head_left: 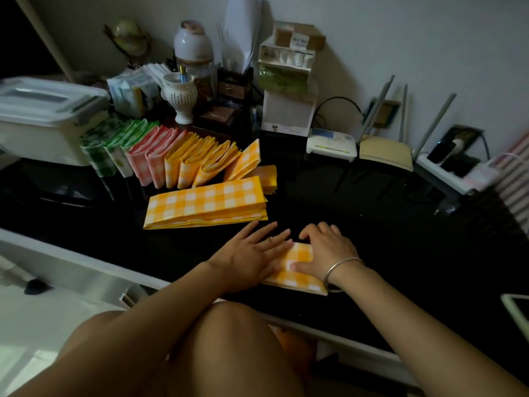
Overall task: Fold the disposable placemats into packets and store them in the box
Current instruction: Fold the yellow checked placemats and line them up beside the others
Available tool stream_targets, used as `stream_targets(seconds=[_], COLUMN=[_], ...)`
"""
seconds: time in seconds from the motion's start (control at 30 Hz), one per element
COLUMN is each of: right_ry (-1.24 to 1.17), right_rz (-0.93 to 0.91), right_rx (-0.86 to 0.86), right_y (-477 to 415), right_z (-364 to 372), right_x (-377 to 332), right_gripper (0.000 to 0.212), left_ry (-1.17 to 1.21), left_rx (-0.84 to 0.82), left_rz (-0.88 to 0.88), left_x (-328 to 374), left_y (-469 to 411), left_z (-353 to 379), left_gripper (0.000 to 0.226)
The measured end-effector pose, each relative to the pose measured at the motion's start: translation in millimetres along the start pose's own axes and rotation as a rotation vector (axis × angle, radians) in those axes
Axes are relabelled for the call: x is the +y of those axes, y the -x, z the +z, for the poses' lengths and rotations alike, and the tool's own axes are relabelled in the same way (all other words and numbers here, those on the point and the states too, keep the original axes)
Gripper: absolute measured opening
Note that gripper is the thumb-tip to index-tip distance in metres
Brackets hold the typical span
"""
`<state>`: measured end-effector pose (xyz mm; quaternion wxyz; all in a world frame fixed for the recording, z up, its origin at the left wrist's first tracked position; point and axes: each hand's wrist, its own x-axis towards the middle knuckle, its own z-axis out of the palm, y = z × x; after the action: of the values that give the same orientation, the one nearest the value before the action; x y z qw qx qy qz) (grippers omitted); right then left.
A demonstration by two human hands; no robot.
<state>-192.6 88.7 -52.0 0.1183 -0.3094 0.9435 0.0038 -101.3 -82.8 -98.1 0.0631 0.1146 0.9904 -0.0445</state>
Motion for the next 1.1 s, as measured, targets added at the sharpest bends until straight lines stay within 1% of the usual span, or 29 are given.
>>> stream_targets(seconds=[0.07,0.13,0.2,0.23,0.3,0.33,0.37,0.4,0.43,0.47,0.53,0.57,0.6,0.67,0.77,0.8,0.9,0.97,1.03,1.07,1.1], right_ry=[-0.011,0.001,-0.015,-0.030,-0.096,-0.147,-0.204,-0.269,-0.361,-0.520,-1.001,-1.227,-1.388,-1.582,-1.747,-1.790,-1.930,-1.984,-2.024,-2.038,-2.046], right_rz=[0.018,0.058,0.075,0.065,0.057,0.067,0.075,0.085,0.091,0.104,0.138,0.152,0.157,0.177,0.241,0.272,0.357,0.425,0.476,0.489,0.502], right_rx=[-0.103,-0.176,-0.236,-0.258,-0.283,-0.296,-0.309,-0.319,-0.333,-0.344,-0.371,-0.372,-0.356,-0.333,-0.354,-0.356,-0.345,-0.328,-0.311,-0.304,-0.301], right_y=[-5,-13,-18,-19,-18,-17,-17,-16,-16,-15,-12,-13,-14,-23,-37,-42,-55,-64,-68,-70,-71], right_z=[2,2,-2,-3,-4,-2,-2,0,-1,-4,-19,-28,-36,-47,-50,-48,-35,-20,-7,-3,-1], right_x=[-2,-3,-4,-5,-3,0,2,5,5,6,-3,-10,-18,-36,-68,-77,-88,-84,-77,-74,-72], right_gripper=[0.068,0.078,0.084,0.083,0.076,0.075,0.075,0.076,0.074,0.067,0.047,0.042,0.039,0.031,0.016,0.014,0.015,0.019,0.024,0.025,0.027], left_ry=[-0.008,0.007,0.126,0.206,0.321,0.340,0.347,0.355,0.358,0.354,0.348,0.350,0.351,0.339,0.341,0.340,0.341,0.396,0.480,0.478,0.453], left_rx=[0.004,0.049,0.199,0.306,0.516,0.567,0.568,0.533,0.489,0.439,0.349,0.312,0.277,0.223,0.203,0.209,0.239,0.288,0.376,0.419,0.442], left_rz=[-0.021,-0.022,-0.079,-0.158,-0.406,-0.543,-0.667,-0.763,-0.817,-0.828,-0.800,-0.796,-0.796,-0.798,-0.775,-0.770,-0.743,-0.729,-0.799,-0.892,-1.024], left_x=[3,4,0,-5,-20,-30,-41,-51,-59,-62,-66,-65,-63,-58,-48,-44,-36,-42,-50,-55,-59], left_y=[0,3,10,15,25,31,35,39,41,41,38,36,35,32,27,26,26,29,33,36,39], left_z=[-1,-5,-7,-7,-5,-3,-2,-1,1,3,8,11,13,15,11,8,2,3,5,7,7], left_gripper=[0.059,0.063,0.071,0.073,0.070,0.067,0.063,0.059,0.055,0.051,0.045,0.044,0.043,0.043,0.042,0.041,0.040,0.038,0.036,0.037,0.038])
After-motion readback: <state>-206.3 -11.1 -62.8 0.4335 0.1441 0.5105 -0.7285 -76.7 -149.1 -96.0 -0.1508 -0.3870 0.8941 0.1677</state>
